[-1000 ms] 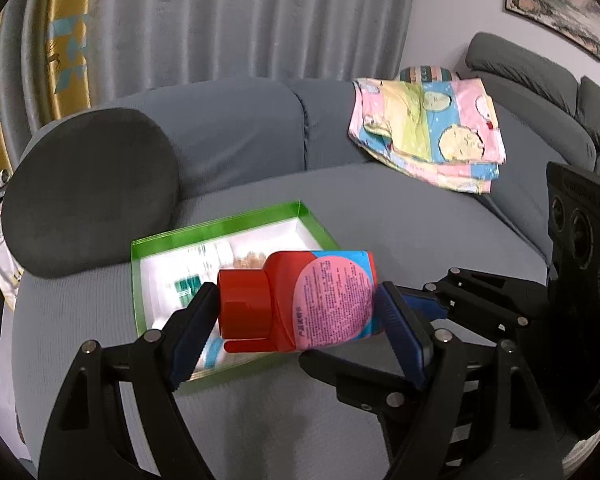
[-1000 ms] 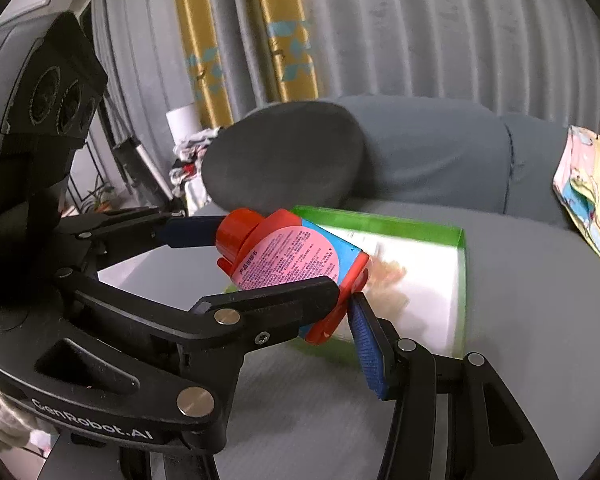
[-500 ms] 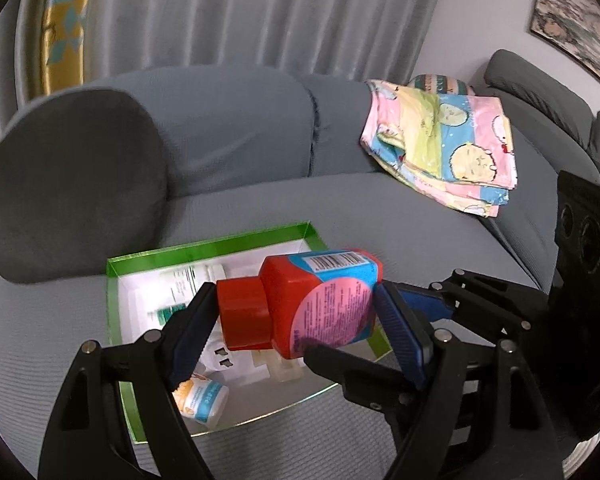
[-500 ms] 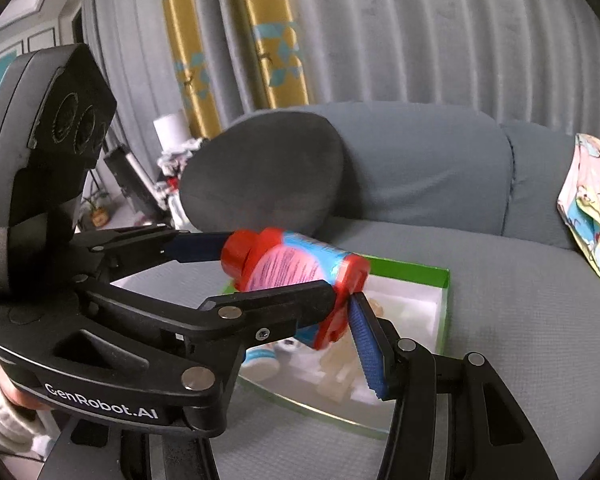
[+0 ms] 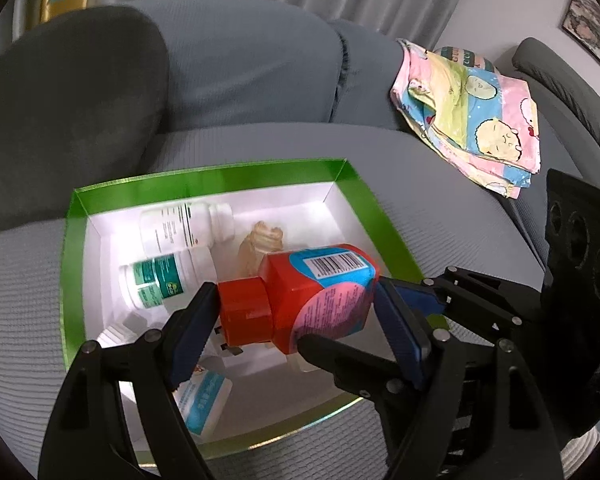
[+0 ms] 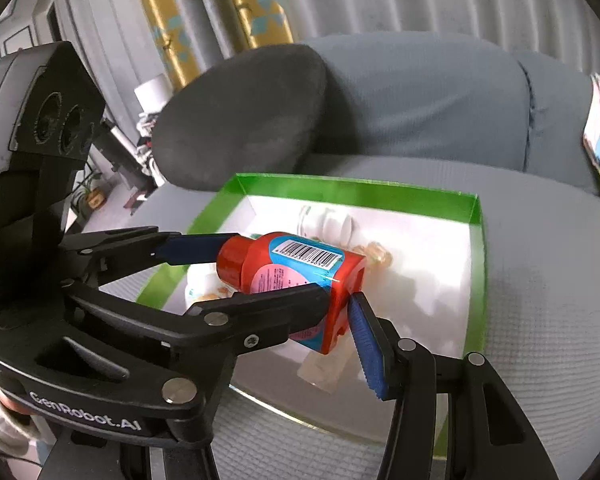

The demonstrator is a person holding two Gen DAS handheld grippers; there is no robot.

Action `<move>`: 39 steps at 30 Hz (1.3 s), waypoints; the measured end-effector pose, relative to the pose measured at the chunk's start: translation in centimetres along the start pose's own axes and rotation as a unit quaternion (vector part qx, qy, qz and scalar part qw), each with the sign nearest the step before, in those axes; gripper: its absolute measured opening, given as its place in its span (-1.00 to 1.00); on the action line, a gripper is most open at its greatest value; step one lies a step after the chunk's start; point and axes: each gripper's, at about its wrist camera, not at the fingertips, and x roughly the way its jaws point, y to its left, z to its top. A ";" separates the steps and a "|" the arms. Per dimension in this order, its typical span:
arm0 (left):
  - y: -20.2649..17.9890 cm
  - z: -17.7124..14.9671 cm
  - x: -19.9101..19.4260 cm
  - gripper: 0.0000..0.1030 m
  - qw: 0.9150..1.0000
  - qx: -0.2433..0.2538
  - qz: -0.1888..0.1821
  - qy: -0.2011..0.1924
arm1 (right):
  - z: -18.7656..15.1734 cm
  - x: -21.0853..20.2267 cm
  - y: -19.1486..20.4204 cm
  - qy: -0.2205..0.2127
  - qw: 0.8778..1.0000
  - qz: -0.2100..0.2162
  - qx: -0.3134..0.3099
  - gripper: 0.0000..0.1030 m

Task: Organize rigid objects
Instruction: 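Lift the red-capped bottle with the right tool and carry it over the box, then lower the red-capped bottle into the box and open the right tool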

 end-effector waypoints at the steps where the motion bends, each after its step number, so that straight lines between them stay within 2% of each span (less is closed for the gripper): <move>1: 0.2 0.0 0.3 0.50 1.000 -0.003 -0.002 0.003 | -0.1 0.3 -0.2 0.003 1.000 0.000 0.003 0.05; 23: 0.6 -0.2 1.1 0.50 1.000 0.004 0.010 0.006 | -0.4 2.0 -1.2 0.030 0.999 0.026 0.037 0.05; 39: 0.8 -0.4 1.3 0.50 1.000 -0.007 0.008 0.016 | -0.2 2.1 -0.8 0.040 0.999 0.012 0.032 0.05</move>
